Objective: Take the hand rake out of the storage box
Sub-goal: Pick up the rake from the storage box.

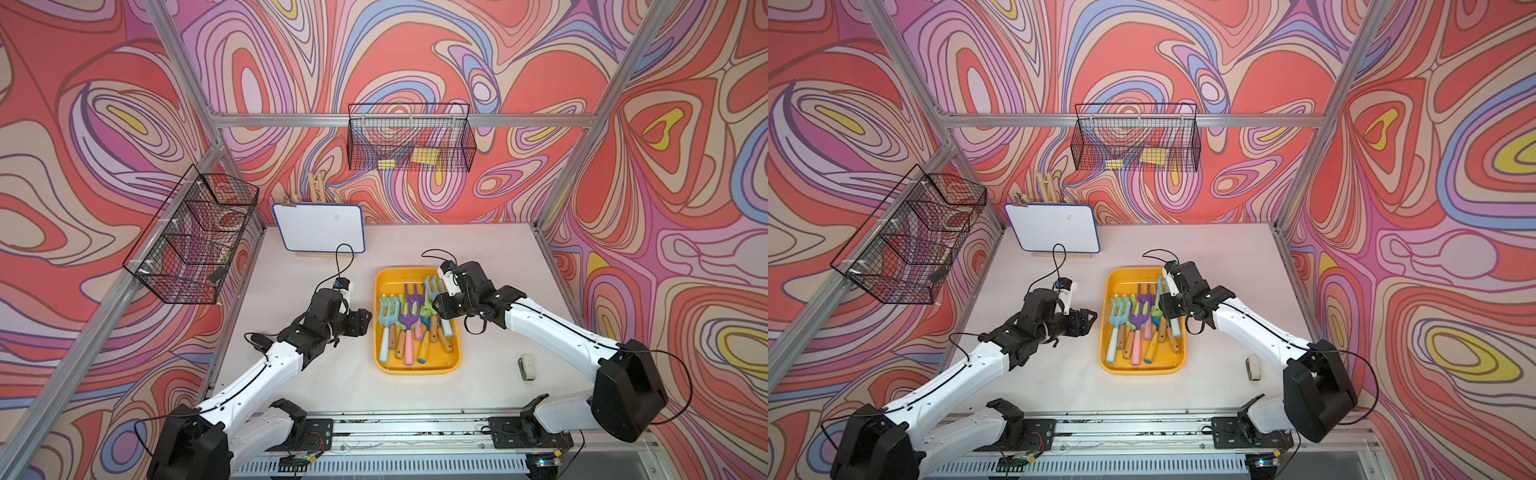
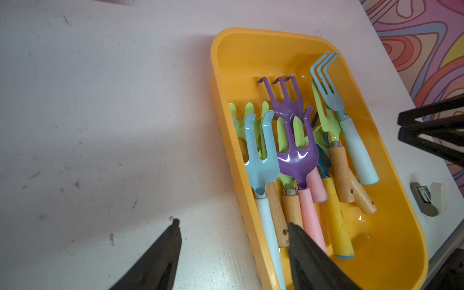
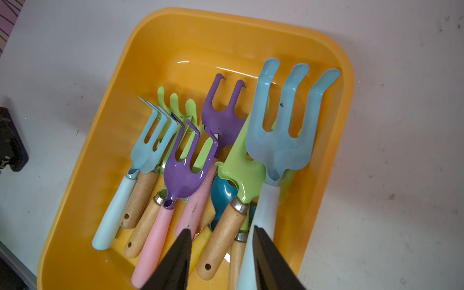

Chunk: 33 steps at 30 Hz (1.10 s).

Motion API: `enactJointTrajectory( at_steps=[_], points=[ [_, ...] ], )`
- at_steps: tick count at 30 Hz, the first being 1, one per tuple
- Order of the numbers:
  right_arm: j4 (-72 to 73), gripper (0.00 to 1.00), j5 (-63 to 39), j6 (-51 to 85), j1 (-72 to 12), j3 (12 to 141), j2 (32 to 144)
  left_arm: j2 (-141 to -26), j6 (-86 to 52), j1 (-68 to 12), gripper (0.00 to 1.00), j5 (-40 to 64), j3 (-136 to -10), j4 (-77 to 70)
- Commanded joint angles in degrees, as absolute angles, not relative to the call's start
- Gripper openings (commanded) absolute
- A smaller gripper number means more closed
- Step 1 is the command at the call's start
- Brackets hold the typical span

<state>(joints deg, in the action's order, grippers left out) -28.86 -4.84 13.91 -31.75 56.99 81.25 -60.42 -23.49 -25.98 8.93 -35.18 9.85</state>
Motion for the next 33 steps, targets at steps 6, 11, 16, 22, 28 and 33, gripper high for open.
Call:
enactJointTrajectory(
  at_steps=[6, 11, 16, 22, 28, 33],
  points=[
    [-32.37, 0.47, 2.4, 12.56, -35.34, 58.5, 84.88, -59.76, -21.54, -26.91, 0.72, 8.07, -35.31, 8.17],
    [-34.6, 0.43, 5.75, 12.38, -36.24, 60.69, 89.42, -60.0, -21.18, -27.15, 0.75, 7.82, -35.7, 8.4],
    [-35.11, 0.35, 8.19, 12.87, -36.4, 61.09, 91.47, -59.55, -21.35, -27.39, 0.73, 8.16, -35.73, 8.44],
    [-35.72, 0.36, 11.52, 13.44, -36.47, 60.99, 91.3, -59.08, -21.27, -27.61, 0.73, 7.57, -35.55, 8.53],
    [-37.04, 0.39, 14.07, 13.7, -37.71, 62.27, 93.57, -59.89, -21.26, -27.96, 0.73, 7.56, -35.83, 8.61],
    [-37.03, 0.36, 13.33, 13.63, -37.88, 63.01, 96.34, -60.02, -21.15, -28.24, 0.73, 7.38, -35.99, 8.7]
  ],
)
